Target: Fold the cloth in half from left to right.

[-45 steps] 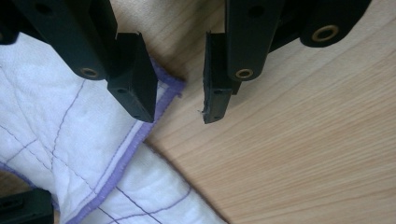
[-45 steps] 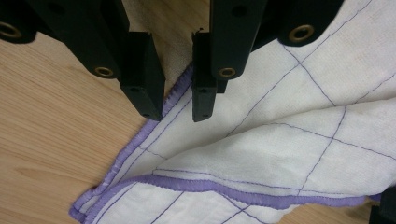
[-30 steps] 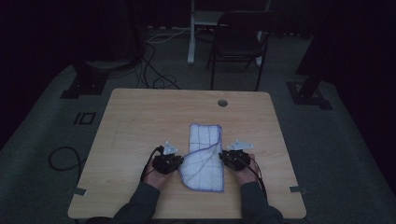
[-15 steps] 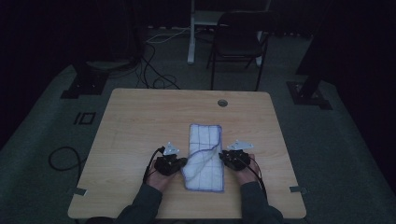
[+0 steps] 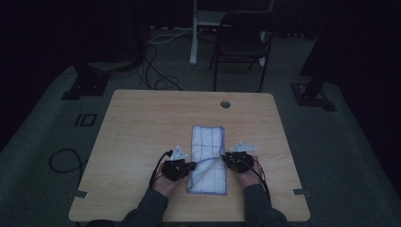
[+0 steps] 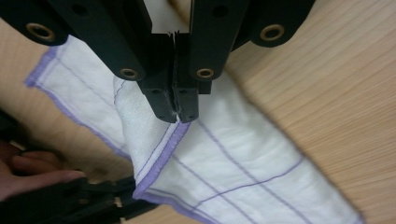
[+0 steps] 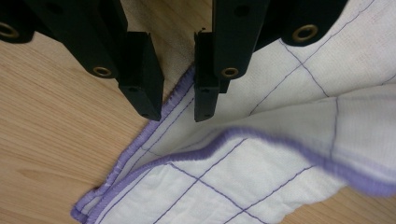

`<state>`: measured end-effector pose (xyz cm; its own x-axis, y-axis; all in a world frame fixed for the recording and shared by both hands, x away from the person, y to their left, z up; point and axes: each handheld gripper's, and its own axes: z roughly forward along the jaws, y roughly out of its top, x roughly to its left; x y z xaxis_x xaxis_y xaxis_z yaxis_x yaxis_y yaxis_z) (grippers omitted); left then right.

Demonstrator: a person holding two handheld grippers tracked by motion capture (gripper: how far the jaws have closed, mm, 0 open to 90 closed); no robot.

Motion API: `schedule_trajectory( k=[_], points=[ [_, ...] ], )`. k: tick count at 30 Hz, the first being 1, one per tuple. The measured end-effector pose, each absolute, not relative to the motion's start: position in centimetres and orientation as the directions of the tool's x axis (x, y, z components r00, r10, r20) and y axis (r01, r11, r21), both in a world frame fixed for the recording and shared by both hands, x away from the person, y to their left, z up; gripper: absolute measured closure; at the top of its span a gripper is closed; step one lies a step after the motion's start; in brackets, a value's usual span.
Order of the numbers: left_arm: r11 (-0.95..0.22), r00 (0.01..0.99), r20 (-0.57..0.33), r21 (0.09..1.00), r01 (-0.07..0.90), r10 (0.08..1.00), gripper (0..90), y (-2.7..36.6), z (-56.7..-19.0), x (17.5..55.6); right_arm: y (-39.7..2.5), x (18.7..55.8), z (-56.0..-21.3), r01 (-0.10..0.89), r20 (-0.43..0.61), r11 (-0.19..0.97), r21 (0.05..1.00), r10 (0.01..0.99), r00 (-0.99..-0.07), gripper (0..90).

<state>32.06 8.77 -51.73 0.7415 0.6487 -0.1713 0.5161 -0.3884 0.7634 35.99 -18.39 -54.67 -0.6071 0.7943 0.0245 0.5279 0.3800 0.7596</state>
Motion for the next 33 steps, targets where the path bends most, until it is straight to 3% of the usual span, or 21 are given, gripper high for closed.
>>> schedule_trajectory(
  k=[24, 33],
  points=[
    [-0.456, 0.872, -0.221, 0.781, 0.426, 0.437, 87.8, 3.9, -50.7, 28.1, -18.4, 36.0, -54.7, 0.53, 0.03, 0.375, 0.76, 0.795, -0.606, 73.2],
    [-0.426, 0.883, -0.237, 0.806, 0.411, 0.405, 81.4, 4.2, -49.6, 27.8, -18.7, 36.1, -54.5, 0.536, 0.026, 0.372, 0.758, 0.803, -0.595, 70.4]
  ],
)
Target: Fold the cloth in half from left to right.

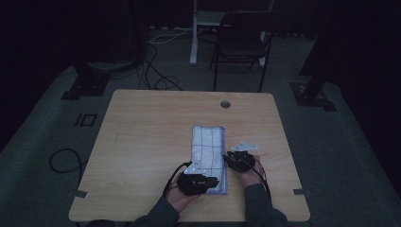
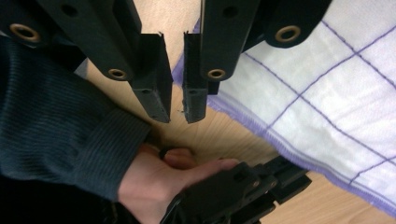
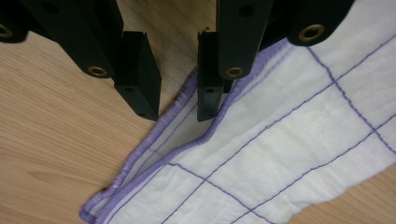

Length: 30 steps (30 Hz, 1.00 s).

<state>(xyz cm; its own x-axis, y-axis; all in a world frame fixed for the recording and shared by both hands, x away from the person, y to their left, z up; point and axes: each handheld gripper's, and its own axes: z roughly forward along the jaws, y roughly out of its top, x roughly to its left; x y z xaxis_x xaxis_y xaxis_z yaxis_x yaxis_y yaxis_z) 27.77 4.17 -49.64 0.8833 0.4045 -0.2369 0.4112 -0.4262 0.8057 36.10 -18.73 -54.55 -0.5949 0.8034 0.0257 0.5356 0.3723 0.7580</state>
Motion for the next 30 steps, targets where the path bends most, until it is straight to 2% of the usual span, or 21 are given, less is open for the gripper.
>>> schedule_trajectory(
  k=[5, 14, 30],
  points=[
    [-0.417, 0.885, -0.231, 0.815, 0.404, 0.405, 79.8, 4.4, -49.1, 27.9, -19.1, 36.1, -54.3, 0.54, 0.015, 0.362, 0.76, 0.821, -0.57, 70.8],
    [-0.403, 0.851, -0.219, 0.806, 0.433, 0.477, 78.4, 5.6, -49.5, 29.4, -19.1, 35.9, -53.5, 0.517, 0.008, 0.343, 0.784, 0.827, -0.562, 69.7],
    [-0.362, 0.794, -0.194, 0.81, 0.461, 0.577, 73.7, 8.0, -49.5, 32.2, -18.2, 36.4, -53.0, 0.486, 0.024, 0.342, 0.804, 0.798, -0.602, 60.3]
  ],
)
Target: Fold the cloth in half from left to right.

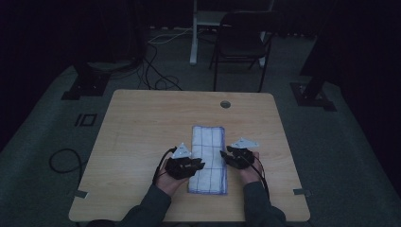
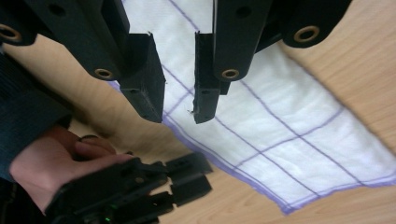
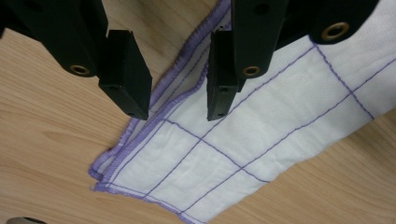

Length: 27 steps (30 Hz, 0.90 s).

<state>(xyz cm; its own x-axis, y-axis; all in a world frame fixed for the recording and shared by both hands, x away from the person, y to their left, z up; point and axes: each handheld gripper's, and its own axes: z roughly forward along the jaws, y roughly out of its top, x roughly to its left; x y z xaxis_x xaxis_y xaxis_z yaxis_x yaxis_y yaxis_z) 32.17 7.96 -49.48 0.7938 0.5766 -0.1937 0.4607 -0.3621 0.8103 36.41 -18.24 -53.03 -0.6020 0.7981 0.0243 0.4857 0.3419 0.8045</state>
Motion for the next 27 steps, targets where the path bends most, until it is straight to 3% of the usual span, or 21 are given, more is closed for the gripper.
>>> schedule_trajectory(
  k=[27],
  points=[
    [-0.327, 0.705, -0.153, 0.805, 0.496, 0.692, 69.3, 10.3, -49.9, 37.6, -17.1, 37.1, -52.8, 0.476, 0.01, 0.383, 0.792, 0.772, -0.636, 56.7]
  ],
)
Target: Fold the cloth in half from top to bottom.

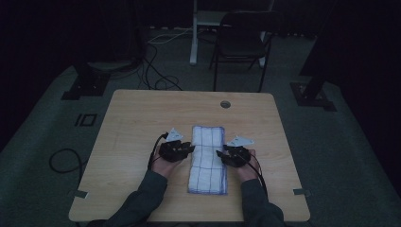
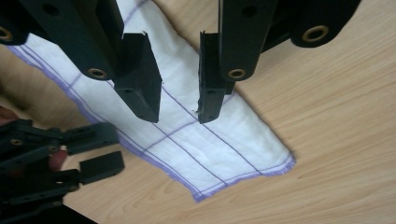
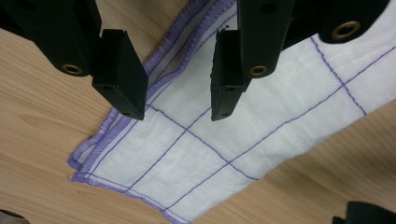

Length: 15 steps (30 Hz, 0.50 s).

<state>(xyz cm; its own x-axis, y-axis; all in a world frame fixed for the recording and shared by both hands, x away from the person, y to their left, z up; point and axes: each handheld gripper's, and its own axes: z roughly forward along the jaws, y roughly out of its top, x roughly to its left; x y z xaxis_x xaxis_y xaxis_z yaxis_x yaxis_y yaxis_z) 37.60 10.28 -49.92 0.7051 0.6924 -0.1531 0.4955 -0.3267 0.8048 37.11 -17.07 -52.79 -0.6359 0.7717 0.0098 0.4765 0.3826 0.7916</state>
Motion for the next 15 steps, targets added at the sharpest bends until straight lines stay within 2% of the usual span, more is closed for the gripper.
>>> schedule_trajectory(
  k=[15],
  points=[
    [-0.324, 0.678, -0.133, 0.801, 0.503, 0.723, 65.0, 10.1, -50.5, 39.8, -17.1, 37.5, -52.7, 0.477, -0.007, 0.4, 0.783, 0.772, -0.636, 56.6]
  ],
)
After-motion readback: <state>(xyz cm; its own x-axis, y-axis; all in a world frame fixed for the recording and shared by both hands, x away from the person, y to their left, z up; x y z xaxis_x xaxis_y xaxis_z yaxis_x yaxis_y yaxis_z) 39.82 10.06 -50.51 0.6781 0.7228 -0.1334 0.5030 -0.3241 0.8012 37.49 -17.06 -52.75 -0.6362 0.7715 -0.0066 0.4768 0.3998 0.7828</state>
